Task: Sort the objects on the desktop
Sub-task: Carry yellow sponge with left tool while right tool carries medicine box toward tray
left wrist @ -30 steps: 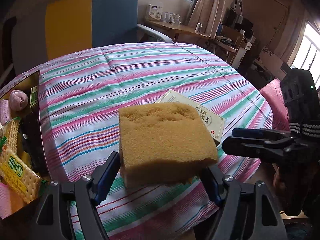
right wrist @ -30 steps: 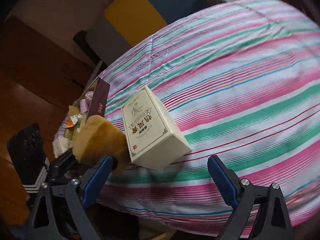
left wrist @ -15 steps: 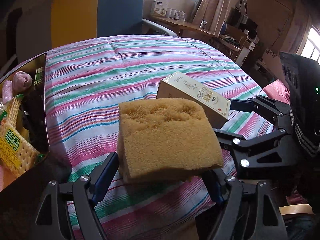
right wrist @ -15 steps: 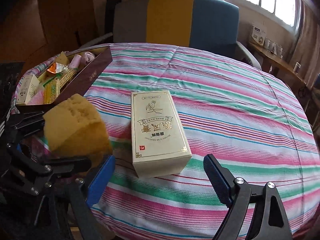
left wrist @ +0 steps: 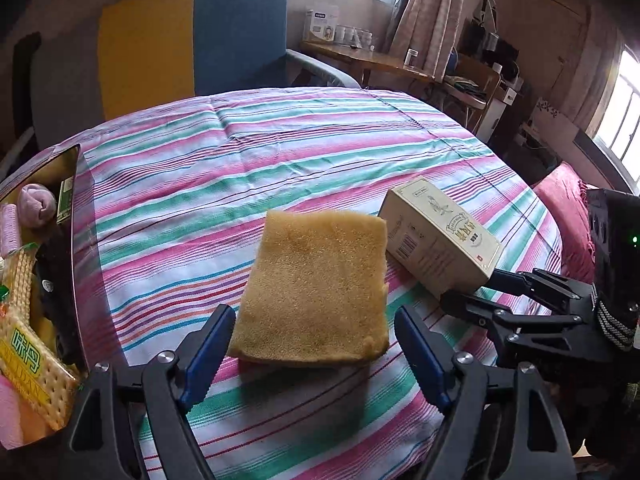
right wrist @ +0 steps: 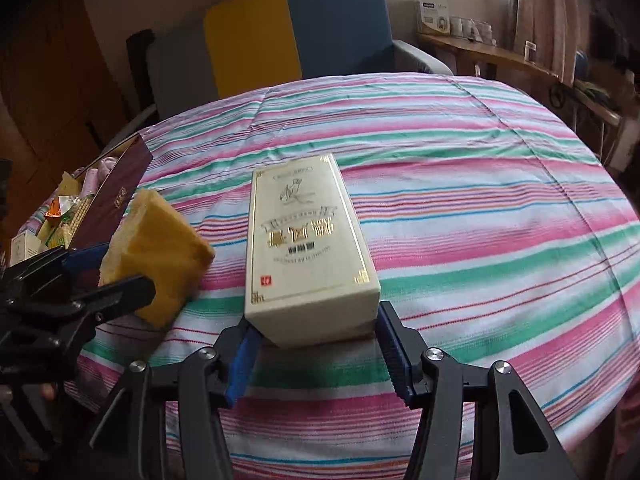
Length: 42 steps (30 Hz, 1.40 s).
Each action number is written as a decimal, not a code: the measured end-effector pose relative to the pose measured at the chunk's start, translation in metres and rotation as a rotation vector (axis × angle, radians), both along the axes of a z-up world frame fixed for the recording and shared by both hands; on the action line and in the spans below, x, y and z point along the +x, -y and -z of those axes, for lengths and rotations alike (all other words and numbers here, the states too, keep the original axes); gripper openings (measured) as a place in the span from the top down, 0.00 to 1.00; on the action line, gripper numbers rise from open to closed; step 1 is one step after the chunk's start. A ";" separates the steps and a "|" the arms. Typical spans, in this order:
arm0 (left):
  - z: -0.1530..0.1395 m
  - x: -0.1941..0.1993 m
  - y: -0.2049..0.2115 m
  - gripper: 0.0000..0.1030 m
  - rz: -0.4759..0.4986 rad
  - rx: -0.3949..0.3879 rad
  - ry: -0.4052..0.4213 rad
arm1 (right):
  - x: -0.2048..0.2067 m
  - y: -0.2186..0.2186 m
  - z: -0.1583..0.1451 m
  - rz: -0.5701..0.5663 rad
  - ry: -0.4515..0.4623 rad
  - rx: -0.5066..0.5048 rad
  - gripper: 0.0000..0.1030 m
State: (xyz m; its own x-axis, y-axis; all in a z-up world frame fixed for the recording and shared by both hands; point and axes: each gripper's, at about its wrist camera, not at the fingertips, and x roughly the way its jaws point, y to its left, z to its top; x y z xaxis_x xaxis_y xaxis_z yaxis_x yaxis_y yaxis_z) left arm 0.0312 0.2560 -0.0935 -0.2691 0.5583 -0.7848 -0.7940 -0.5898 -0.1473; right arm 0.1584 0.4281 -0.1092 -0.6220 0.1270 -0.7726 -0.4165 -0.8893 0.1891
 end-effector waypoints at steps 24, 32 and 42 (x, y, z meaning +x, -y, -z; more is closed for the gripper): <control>0.009 -0.024 -0.015 0.18 0.074 0.005 0.108 | -0.003 0.002 -0.006 0.019 -0.084 0.027 0.14; 0.027 -0.021 -0.016 0.18 0.013 -0.034 0.114 | -0.019 -0.002 -0.003 0.008 -0.073 0.068 0.14; 0.021 -0.005 -0.017 0.23 -0.041 -0.079 0.014 | -0.025 0.010 0.008 -0.043 -0.011 0.138 0.46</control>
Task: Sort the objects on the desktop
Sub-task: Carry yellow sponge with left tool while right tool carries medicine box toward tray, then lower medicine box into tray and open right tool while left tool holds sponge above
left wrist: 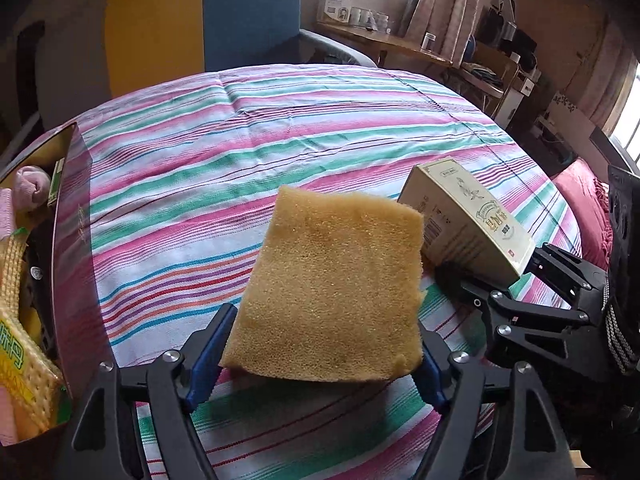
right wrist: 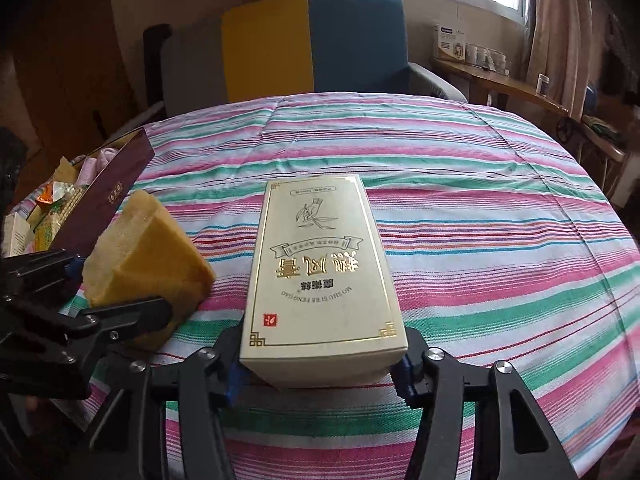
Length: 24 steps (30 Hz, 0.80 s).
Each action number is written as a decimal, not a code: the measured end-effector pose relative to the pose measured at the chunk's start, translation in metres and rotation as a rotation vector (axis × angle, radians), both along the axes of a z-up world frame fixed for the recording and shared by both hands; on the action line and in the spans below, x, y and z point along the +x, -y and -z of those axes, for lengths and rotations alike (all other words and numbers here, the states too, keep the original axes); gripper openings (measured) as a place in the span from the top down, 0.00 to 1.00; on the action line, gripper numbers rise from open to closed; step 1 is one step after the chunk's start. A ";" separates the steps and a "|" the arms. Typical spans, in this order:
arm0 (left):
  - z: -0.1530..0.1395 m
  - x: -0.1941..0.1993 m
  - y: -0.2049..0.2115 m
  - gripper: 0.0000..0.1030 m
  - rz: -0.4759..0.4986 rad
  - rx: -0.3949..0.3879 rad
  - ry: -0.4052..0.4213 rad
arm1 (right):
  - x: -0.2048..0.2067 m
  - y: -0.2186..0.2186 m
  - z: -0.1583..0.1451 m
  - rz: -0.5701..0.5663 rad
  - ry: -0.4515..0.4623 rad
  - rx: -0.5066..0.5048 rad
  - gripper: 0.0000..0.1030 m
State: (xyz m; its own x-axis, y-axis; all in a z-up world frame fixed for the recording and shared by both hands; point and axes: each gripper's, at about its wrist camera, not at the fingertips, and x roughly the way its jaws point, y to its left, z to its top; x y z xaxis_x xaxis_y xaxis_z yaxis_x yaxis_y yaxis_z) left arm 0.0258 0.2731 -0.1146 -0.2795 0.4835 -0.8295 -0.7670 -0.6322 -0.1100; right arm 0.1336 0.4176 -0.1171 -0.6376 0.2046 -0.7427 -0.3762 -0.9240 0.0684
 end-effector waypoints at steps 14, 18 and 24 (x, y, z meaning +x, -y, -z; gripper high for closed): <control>-0.033 0.018 0.023 0.25 -0.044 0.014 -0.146 | -0.001 0.002 0.001 -0.004 0.024 0.019 0.45; -0.055 0.017 0.039 0.25 -0.097 0.034 -0.198 | -0.003 0.006 -0.001 -0.006 0.032 0.027 0.49; -0.084 0.008 0.073 0.25 -0.193 0.044 -0.266 | -0.018 0.027 -0.025 -0.067 -0.024 -0.017 0.50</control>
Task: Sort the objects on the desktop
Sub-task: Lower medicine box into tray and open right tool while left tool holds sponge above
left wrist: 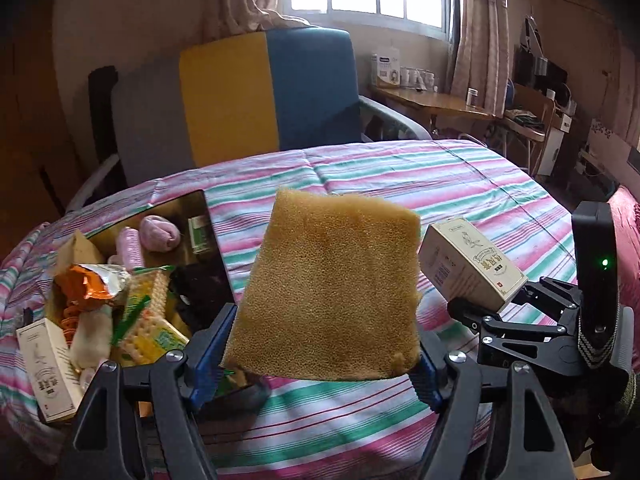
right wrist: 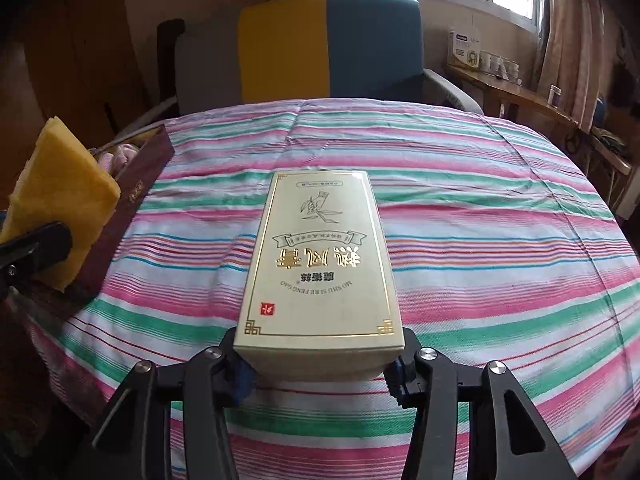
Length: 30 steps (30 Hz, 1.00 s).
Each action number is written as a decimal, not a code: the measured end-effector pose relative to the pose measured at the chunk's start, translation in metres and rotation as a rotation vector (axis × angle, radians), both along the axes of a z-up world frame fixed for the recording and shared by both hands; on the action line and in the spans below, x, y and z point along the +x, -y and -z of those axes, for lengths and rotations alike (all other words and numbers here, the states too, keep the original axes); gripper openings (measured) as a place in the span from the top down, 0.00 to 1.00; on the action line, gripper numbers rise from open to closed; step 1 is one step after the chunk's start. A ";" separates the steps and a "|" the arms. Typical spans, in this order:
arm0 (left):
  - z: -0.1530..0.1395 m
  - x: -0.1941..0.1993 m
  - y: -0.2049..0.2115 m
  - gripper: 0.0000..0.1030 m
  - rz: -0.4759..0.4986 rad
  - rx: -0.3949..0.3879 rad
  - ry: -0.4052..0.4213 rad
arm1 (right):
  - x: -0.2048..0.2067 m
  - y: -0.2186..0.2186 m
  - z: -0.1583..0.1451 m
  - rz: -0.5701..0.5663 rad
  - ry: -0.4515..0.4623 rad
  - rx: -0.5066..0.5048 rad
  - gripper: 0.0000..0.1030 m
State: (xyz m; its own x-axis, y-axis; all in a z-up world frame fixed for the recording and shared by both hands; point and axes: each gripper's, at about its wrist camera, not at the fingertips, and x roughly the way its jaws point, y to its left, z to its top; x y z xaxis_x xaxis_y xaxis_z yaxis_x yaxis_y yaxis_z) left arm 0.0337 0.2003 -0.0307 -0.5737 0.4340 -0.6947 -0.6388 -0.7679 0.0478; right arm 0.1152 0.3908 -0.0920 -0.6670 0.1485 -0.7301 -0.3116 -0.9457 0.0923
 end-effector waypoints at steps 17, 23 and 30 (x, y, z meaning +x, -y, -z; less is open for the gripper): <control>-0.031 -0.069 0.116 0.25 -0.353 -0.010 -0.044 | -0.129 0.144 -0.073 -0.348 -0.154 -0.078 0.50; -0.020 -0.092 0.137 0.25 -0.416 -0.026 -0.027 | -0.157 0.174 -0.071 -0.387 -0.154 -0.055 0.50; -0.008 -0.110 0.141 0.25 -0.436 -0.038 -0.010 | -0.179 0.177 -0.058 -0.378 -0.120 -0.026 0.50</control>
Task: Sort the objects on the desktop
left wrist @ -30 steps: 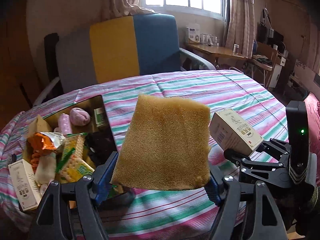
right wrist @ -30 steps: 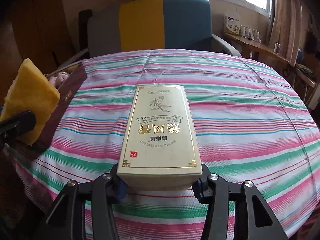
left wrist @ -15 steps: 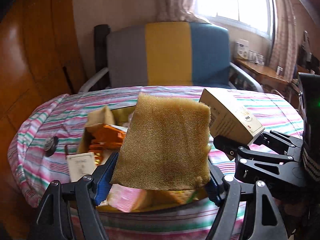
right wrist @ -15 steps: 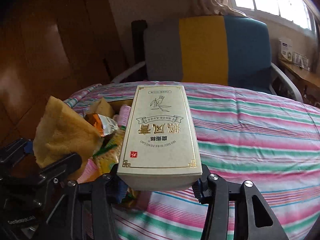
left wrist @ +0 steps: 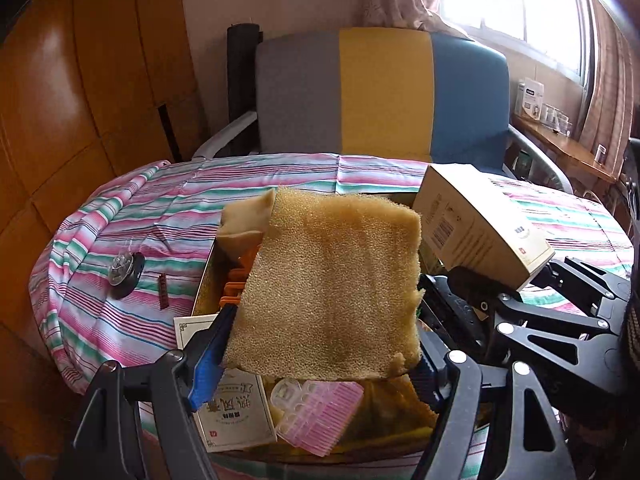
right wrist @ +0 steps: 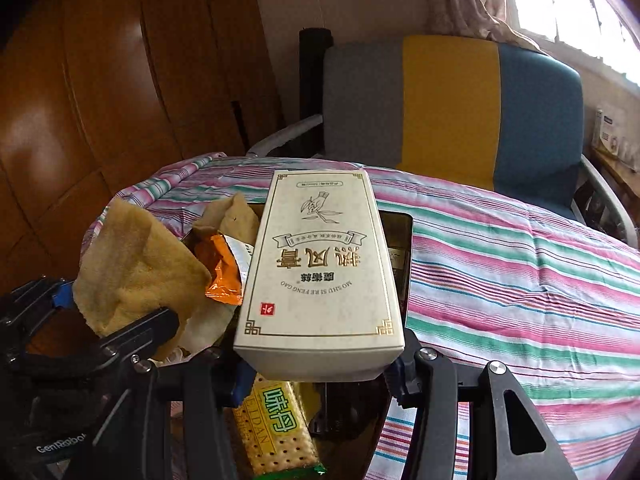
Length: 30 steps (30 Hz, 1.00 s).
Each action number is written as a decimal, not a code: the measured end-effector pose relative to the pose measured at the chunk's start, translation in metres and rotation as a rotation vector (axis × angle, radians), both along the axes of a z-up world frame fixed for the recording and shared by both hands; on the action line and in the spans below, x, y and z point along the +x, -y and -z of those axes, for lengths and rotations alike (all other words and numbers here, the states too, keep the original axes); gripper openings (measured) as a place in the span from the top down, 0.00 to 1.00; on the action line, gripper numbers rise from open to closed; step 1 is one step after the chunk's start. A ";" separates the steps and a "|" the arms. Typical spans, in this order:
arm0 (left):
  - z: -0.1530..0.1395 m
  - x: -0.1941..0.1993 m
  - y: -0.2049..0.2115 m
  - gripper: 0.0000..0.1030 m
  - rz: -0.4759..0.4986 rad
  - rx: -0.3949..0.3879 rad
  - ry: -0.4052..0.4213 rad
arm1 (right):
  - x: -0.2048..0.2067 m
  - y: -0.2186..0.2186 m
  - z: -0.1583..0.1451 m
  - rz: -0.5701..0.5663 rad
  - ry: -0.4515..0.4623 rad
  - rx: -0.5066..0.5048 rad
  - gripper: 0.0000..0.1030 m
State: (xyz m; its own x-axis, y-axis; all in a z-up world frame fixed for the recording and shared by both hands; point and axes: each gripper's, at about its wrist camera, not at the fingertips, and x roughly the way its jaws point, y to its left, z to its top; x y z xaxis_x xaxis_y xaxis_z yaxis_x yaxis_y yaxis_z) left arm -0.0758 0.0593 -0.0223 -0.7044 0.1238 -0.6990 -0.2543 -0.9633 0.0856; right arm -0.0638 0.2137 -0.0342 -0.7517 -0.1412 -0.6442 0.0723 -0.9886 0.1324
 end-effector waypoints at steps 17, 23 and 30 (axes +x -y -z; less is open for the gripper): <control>0.017 -0.020 -0.002 0.22 -0.038 -0.023 0.013 | -0.007 -0.008 0.026 0.021 0.086 -0.013 0.42; 0.015 -0.016 -0.001 0.22 -0.043 -0.023 0.000 | 0.001 -0.011 0.025 0.031 0.090 -0.020 0.40; 0.011 -0.010 0.000 0.22 -0.046 -0.025 -0.013 | 0.009 -0.011 0.021 0.036 0.081 -0.019 0.39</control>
State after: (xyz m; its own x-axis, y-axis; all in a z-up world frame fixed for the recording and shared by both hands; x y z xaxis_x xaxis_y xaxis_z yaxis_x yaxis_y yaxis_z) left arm -0.0863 0.0597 -0.0337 -0.7178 0.0738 -0.6924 -0.2083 -0.9716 0.1124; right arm -0.0546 0.2247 -0.0555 -0.7017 -0.1275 -0.7010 0.0250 -0.9876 0.1547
